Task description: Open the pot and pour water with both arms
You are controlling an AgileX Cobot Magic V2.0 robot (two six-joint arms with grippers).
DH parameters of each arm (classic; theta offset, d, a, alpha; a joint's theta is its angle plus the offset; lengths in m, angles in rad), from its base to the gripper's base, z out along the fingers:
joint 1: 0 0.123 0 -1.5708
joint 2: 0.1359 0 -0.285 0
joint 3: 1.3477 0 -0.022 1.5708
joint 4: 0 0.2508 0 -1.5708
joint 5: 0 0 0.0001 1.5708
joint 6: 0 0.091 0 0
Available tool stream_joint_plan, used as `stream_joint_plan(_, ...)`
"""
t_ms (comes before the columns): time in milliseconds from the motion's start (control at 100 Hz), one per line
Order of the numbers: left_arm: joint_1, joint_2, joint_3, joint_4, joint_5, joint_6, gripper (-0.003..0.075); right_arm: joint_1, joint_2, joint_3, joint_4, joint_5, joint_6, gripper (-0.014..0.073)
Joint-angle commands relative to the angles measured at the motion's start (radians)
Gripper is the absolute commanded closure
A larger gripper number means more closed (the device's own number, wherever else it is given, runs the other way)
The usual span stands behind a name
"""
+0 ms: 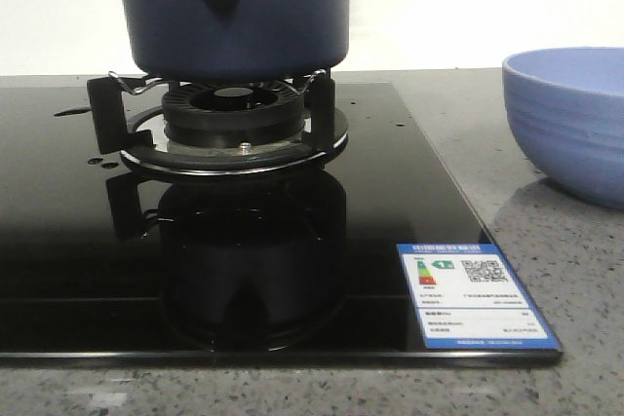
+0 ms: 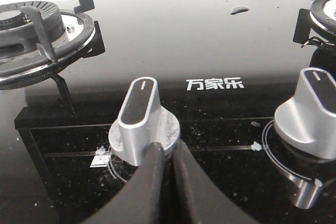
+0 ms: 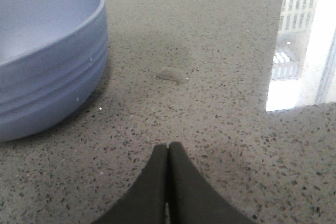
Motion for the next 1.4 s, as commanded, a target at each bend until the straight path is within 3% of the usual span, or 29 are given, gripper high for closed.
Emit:
stream_joint_plan(0,0.001,-0.025,0.029,-0.009,-0.043,-0.009,0.0741,-0.007,-0.015,0.027,-0.013,-0.022,-0.006,0.0657)
stream_joint_plan(480,0.001,-0.025,0.029,-0.009,-0.043,-0.009,0.0741,-0.007,-0.015,0.027,-0.017,-0.022,-0.006,0.0657)
stream_joint_plan(620,0.001,-0.025,0.029,-0.009,-0.043,-0.009,0.0741,-0.007,-0.015,0.027,-0.11,-0.024,-0.008,0.0657)
stream_joint_plan(720,0.001,-0.025,0.029,-0.009,-0.043,-0.009,0.0741,-0.007,-0.015,0.027,-0.343,-0.045,-0.008,0.0657)
stream_joint_plan(790,0.001,-0.025,0.029,-0.009,-0.043,-0.009,0.0741,-0.007,-0.015,0.027,-0.432,-0.114,-0.008,0.0657)
stream_joint_plan(970,0.001,-0.025,0.029,-0.02,-0.09,-0.009,0.0741,-0.007,-0.015,0.027,-0.431,-0.464,-0.008,0.0657)
stream_joint_plan(1040,0.001,-0.025,0.029,-0.135,-0.157,-0.009,0.0741,-0.007,-0.015,0.027,-0.431,-0.555,-0.008,0.0657)
stream_joint_plan(1180,0.001,-0.025,0.029,-0.563,-0.296,-0.009,0.0741,-0.007,-0.015,0.027,-0.341,-0.65,0.082,0.0657)
stream_joint_plan(1390,0.001,-0.025,0.029,-0.848,-0.393,-0.009,0.0741,-0.007,-0.015,0.025,-0.104,-0.525,0.134,0.0657)
